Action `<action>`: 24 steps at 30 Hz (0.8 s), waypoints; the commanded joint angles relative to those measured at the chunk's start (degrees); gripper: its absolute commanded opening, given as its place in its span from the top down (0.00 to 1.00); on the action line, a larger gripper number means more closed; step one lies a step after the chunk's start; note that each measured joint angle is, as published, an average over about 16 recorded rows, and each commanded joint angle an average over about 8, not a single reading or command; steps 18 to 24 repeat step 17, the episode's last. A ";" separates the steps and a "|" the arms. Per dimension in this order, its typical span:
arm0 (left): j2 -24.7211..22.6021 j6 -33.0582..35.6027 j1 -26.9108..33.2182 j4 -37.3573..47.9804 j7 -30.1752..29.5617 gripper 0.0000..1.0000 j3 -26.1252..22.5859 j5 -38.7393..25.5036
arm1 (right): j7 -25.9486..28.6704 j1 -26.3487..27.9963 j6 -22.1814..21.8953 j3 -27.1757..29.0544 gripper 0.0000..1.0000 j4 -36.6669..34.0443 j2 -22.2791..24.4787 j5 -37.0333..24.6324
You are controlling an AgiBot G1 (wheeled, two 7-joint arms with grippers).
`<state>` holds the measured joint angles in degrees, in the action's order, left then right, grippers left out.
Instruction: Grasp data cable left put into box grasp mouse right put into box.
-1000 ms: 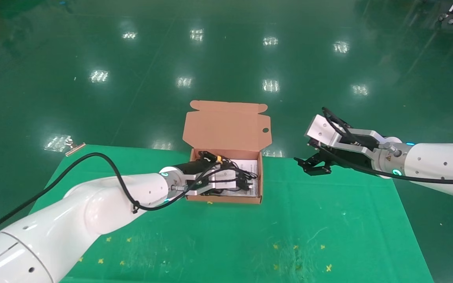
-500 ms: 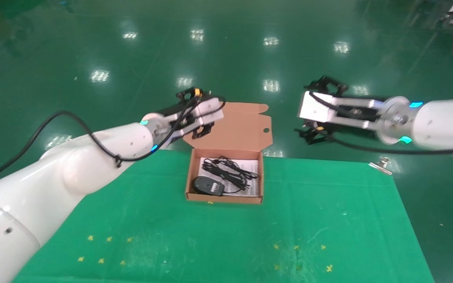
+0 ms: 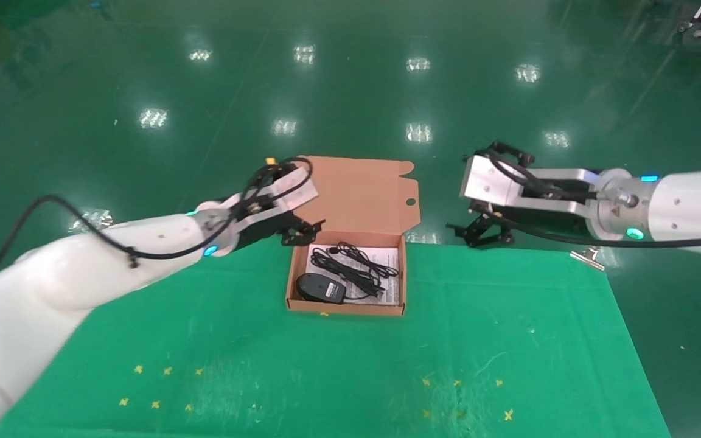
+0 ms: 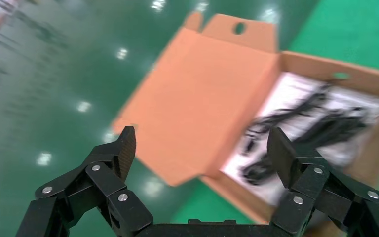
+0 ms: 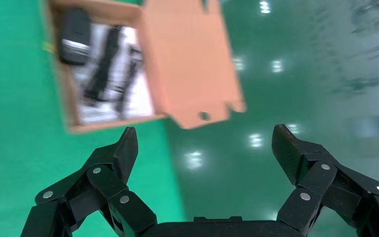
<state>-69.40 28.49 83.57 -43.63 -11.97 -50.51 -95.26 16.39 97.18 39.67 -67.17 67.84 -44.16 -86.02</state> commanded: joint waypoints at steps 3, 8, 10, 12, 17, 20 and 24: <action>3.14 5.22 -2.01 -2.73 0.11 0.00 3.15 4.87 | -0.49 -3.11 4.02 4.47 0.00 0.50 0.80 3.86; 7.05 11.72 -4.51 -6.14 0.25 0.00 7.07 10.95 | -1.11 -6.99 9.03 10.04 0.00 1.13 1.79 8.67; 8.62 14.34 -5.52 -7.51 0.30 0.00 8.65 13.39 | -1.35 -8.55 11.05 12.29 0.00 1.38 2.20 10.61; 10.20 16.96 -6.53 -8.88 0.36 0.00 10.23 15.84 | -1.60 -10.12 13.07 14.53 0.00 1.63 2.60 12.54; 13.00 21.63 -8.32 -11.33 0.46 0.00 13.05 20.20 | -2.04 -12.90 16.67 18.53 0.00 2.08 3.31 16.00; 13.00 21.63 -8.32 -11.33 0.46 0.00 13.05 20.20 | -2.04 -12.90 16.67 18.53 0.00 2.08 3.31 16.00; 13.00 21.63 -8.32 -11.33 0.46 0.00 13.05 20.20 | -2.04 -12.90 16.67 18.53 0.00 2.08 3.31 16.00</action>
